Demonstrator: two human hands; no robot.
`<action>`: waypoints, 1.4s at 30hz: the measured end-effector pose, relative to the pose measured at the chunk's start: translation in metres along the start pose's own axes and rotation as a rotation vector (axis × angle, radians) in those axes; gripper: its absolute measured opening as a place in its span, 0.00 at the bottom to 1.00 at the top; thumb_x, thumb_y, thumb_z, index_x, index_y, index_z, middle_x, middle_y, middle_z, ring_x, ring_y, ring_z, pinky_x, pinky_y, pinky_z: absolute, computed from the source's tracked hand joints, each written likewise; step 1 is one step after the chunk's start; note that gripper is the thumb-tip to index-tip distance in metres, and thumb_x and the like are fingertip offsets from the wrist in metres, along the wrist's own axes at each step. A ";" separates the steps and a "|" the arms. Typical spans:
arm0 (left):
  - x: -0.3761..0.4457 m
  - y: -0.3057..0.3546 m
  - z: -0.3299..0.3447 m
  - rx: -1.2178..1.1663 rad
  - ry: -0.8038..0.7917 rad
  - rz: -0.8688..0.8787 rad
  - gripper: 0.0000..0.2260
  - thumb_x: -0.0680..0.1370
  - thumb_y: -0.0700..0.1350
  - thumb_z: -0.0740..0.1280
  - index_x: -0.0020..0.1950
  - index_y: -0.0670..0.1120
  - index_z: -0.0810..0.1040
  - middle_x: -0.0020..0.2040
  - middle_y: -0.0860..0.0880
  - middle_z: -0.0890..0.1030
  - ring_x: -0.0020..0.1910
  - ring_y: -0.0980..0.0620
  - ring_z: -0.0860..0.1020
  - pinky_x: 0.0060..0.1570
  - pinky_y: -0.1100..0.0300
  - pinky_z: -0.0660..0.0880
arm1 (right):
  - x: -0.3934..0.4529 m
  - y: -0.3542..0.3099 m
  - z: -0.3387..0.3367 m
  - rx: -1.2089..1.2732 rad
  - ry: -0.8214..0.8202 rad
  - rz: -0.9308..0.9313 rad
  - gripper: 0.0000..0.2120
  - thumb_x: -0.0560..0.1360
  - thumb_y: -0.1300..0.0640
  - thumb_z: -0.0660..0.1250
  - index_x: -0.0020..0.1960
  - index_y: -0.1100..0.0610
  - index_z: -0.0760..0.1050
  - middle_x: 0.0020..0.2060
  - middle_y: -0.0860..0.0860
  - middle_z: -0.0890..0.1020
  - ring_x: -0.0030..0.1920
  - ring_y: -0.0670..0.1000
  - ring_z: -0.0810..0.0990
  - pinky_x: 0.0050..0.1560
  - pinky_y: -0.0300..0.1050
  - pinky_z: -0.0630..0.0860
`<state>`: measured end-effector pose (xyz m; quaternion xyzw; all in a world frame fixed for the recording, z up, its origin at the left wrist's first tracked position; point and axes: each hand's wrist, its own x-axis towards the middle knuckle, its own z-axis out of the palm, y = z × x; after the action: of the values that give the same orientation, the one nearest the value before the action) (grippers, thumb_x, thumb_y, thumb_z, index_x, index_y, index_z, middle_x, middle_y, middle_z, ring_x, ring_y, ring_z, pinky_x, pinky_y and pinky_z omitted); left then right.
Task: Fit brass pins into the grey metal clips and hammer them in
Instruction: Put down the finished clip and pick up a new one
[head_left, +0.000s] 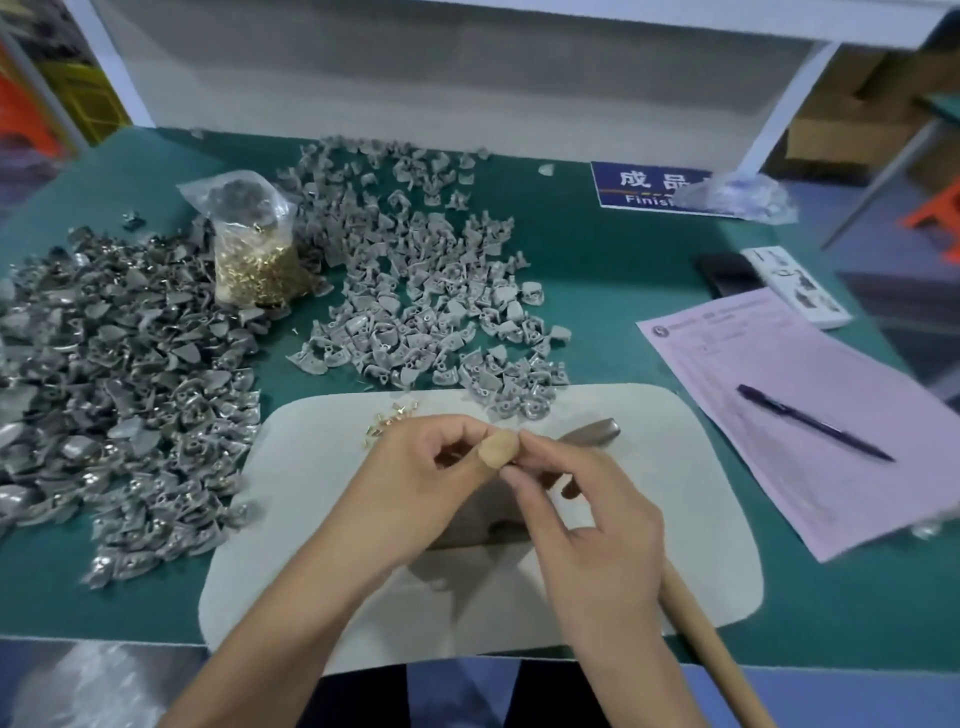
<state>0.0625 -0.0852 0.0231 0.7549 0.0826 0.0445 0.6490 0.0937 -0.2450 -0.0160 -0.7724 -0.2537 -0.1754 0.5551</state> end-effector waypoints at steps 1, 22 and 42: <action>0.002 0.001 0.004 -0.028 -0.029 -0.014 0.10 0.76 0.55 0.70 0.43 0.51 0.87 0.41 0.54 0.87 0.39 0.60 0.82 0.39 0.72 0.73 | 0.000 0.001 -0.004 0.004 0.014 0.014 0.09 0.78 0.51 0.72 0.58 0.45 0.82 0.49 0.37 0.84 0.48 0.45 0.83 0.51 0.38 0.76; 0.116 -0.007 0.049 1.199 -0.080 0.122 0.05 0.75 0.55 0.73 0.50 0.58 0.83 0.47 0.58 0.82 0.52 0.53 0.80 0.40 0.59 0.66 | -0.015 0.041 -0.059 -0.056 0.003 0.363 0.03 0.79 0.51 0.70 0.50 0.43 0.81 0.44 0.43 0.83 0.46 0.50 0.82 0.41 0.34 0.72; -0.028 -0.028 -0.035 0.561 0.351 -0.015 0.13 0.71 0.58 0.75 0.35 0.52 0.80 0.32 0.60 0.81 0.34 0.60 0.78 0.32 0.68 0.69 | -0.022 0.000 0.010 0.089 -0.211 0.153 0.07 0.77 0.57 0.72 0.51 0.46 0.84 0.46 0.39 0.85 0.49 0.43 0.83 0.48 0.31 0.74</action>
<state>0.0270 -0.0519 0.0021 0.8845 0.2077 0.1448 0.3918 0.0758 -0.2400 -0.0309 -0.7784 -0.2586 -0.0390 0.5708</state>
